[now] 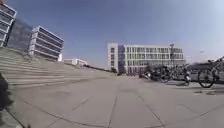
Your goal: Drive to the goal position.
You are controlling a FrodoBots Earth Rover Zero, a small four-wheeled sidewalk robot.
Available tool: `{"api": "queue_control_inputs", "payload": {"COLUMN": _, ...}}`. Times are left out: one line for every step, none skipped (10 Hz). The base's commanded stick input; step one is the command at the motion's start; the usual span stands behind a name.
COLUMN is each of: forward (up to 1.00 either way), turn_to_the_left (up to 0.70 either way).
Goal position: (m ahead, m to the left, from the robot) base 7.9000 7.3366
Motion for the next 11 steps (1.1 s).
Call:
{"api": "queue_control_inputs", "payload": {"forward": 1.00, "turn_to_the_left": 0.25}}
{"api": "queue_control_inputs", "payload": {"forward": 1.00, "turn_to_the_left": 0.23}}
{"api": "queue_control_inputs", "payload": {"forward": 1.00, "turn_to_the_left": 0.18}}
{"api": "queue_control_inputs", "payload": {"forward": 1.00, "turn_to_the_left": 0.13}}
{"api": "queue_control_inputs", "payload": {"forward": 1.00, "turn_to_the_left": 0.15}}
{"api": "queue_control_inputs", "payload": {"forward": 1.00, "turn_to_the_left": 0.18}}
{"api": "queue_control_inputs", "payload": {"forward": 1.00, "turn_to_the_left": 0.20}}
{"api": "queue_control_inputs", "payload": {"forward": 1.00, "turn_to_the_left": 0.09}}
{"api": "queue_control_inputs", "payload": {"forward": 1.00, "turn_to_the_left": 0.04}}
{"api": "queue_control_inputs", "payload": {"forward": 1.00, "turn_to_the_left": 0.04}}
{"api": "queue_control_inputs", "payload": {"forward": 1.00, "turn_to_the_left": 0.03}}
